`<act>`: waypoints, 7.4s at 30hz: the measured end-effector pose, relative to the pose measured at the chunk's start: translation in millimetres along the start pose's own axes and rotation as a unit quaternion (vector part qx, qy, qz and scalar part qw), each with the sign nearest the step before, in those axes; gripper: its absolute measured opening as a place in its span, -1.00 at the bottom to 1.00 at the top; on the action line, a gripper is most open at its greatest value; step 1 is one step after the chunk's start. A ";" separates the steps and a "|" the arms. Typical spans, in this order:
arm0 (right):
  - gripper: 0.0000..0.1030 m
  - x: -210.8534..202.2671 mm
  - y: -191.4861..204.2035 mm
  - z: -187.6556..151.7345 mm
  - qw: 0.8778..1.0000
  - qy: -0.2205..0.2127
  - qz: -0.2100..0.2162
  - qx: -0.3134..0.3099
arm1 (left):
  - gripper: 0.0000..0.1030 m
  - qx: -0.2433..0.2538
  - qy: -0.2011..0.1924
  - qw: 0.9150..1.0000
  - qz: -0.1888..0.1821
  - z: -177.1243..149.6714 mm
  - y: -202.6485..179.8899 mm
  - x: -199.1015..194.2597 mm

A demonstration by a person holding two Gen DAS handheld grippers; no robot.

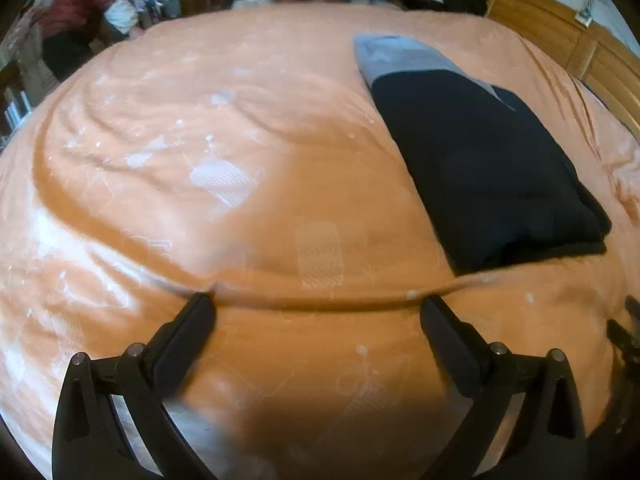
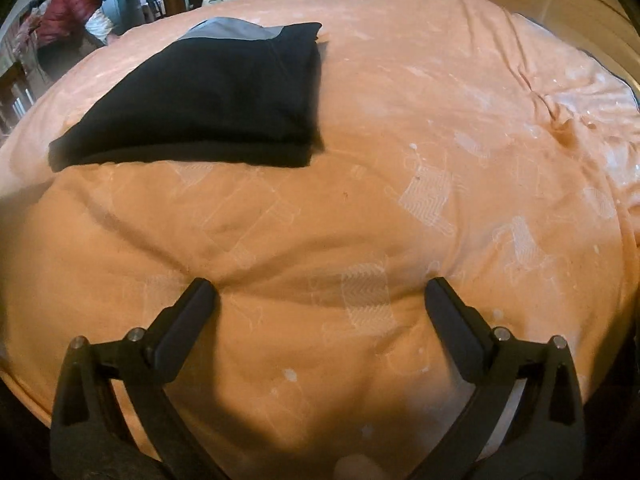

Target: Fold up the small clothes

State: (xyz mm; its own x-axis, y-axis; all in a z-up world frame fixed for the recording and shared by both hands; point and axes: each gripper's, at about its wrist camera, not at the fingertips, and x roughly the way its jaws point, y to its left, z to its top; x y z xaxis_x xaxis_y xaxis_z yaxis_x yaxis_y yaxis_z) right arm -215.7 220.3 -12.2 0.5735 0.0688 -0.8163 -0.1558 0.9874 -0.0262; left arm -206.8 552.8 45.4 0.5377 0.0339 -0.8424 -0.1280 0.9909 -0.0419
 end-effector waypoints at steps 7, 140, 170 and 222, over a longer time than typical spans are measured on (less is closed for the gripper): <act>1.00 6.5 -1.0 -0.2 1.000 -0.011 0.000 0.023 | 1.00 -0.011 -0.031 0.999 0.008 -3.1 5.6 0.8; 1.00 -261.4 54.6 106.7 0.986 -0.168 0.013 0.004 | 1.00 0.018 -0.247 0.969 0.013 40.4 -97.4 -321.9; 0.99 -38.9 5.3 3.8 0.997 -0.005 -0.075 -0.032 | 1.00 -0.033 -0.046 0.991 0.124 -15.2 51.2 -73.7; 1.00 -14.9 -22.5 -10.0 1.000 0.019 -0.009 0.018 | 1.00 -0.018 -0.066 0.987 0.146 -47.6 64.6 -27.3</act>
State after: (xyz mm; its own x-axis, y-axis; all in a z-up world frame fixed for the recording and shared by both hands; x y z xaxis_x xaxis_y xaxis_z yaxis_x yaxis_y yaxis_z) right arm -228.7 195.6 -5.2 0.5445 0.0471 -0.8375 -0.1165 0.9930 -0.0199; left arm -269.4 609.6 40.1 0.5780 0.3360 -0.7437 -0.3217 0.9313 0.1707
